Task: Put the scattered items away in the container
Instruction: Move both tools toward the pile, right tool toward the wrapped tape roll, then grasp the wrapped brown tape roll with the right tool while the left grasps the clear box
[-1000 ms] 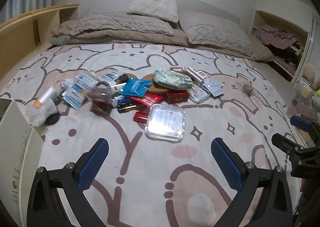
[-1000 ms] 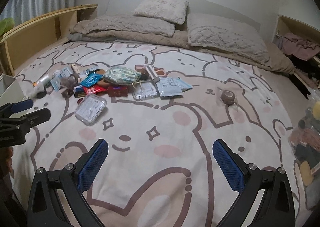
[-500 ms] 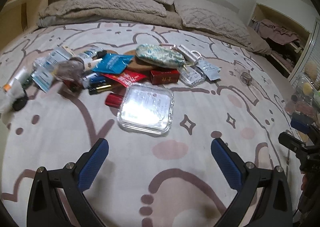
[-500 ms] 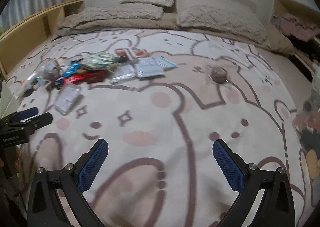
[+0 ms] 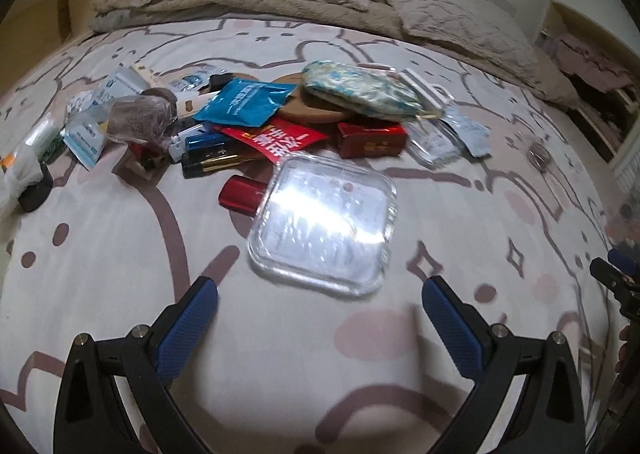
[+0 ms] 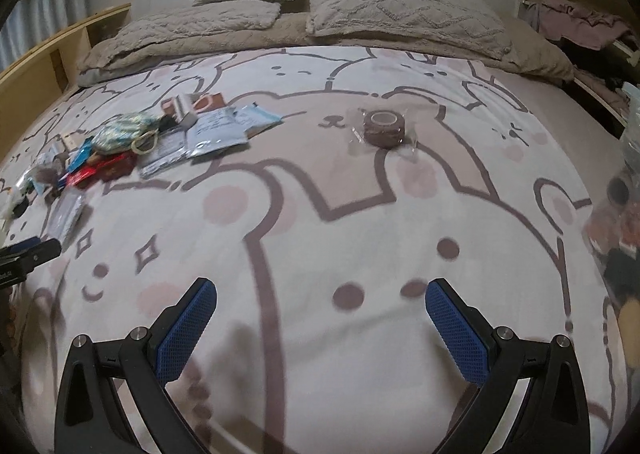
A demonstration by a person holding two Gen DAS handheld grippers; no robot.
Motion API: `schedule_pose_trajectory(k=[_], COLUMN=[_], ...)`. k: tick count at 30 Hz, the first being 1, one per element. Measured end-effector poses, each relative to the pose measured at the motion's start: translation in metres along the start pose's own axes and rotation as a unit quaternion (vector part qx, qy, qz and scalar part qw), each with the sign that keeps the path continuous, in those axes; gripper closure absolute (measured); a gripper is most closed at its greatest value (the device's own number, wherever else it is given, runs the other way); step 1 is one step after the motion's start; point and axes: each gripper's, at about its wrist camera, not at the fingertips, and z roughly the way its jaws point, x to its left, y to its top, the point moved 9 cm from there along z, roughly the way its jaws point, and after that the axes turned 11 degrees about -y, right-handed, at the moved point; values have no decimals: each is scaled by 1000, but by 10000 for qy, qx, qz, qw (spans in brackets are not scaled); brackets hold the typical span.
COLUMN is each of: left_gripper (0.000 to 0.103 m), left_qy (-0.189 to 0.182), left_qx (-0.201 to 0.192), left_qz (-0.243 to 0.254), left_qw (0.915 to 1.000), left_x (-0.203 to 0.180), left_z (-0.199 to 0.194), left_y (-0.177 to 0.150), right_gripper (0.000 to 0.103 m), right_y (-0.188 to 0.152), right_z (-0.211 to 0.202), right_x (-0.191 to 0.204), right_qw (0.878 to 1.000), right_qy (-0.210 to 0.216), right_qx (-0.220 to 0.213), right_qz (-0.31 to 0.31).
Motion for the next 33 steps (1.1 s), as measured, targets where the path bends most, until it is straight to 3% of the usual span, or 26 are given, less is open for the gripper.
schedule_pose_trajectory(k=[15, 19, 33], left_gripper=[0, 0, 0], left_qy=[296, 199, 214], left_qx=[181, 241, 209], left_qz=[255, 204, 189], left_qw=[9991, 9993, 9994], left_x=[-2, 0, -1], left_z=[23, 23, 27], left_y=[2, 0, 1], right_gripper=[0, 0, 0], right_y=[63, 76, 112], right_z=[65, 78, 130], right_x=[-15, -15, -43], right_qw=[9996, 9995, 9952], right_qy=[-174, 50, -394], right_qx=[-119, -143, 117], right_qz=[166, 278, 893])
